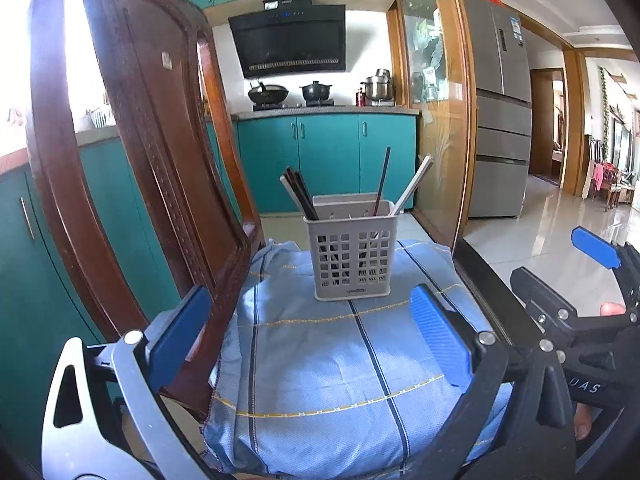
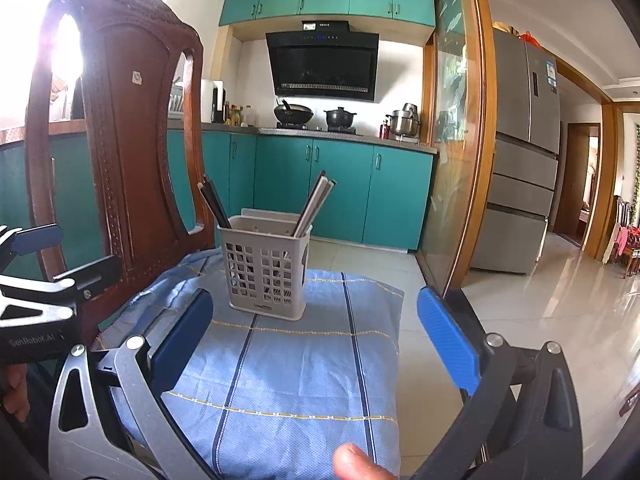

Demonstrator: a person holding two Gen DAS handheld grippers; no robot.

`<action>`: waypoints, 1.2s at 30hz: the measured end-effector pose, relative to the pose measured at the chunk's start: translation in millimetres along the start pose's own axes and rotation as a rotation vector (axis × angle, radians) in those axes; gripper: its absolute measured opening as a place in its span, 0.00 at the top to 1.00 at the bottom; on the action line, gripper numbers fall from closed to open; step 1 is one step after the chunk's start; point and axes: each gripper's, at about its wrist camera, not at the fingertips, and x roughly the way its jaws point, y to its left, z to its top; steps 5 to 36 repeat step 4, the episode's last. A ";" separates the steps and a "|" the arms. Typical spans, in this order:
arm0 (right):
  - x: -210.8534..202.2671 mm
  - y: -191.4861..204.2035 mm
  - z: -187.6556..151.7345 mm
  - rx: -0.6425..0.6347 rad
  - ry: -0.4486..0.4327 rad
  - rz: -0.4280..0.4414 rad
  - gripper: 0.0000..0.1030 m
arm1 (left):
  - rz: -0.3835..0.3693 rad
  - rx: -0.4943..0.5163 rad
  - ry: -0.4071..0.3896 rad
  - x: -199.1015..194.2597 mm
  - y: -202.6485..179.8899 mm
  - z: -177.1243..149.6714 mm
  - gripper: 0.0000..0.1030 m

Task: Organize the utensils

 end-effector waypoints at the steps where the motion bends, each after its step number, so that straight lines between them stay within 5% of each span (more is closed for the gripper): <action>1: 9.4 -2.0 -2.2 0.009 0.035 -0.006 0.03 | -0.002 -0.008 0.010 2.4 1.4 -0.6 0.04; 4: 61.3 -7.1 -14.7 0.054 0.224 0.023 0.03 | -0.008 -0.029 0.061 13.5 5.7 -4.2 0.04; 36: 61.3 -7.1 -14.7 0.054 0.224 0.023 0.03 | -0.008 -0.029 0.061 13.5 5.7 -4.2 0.04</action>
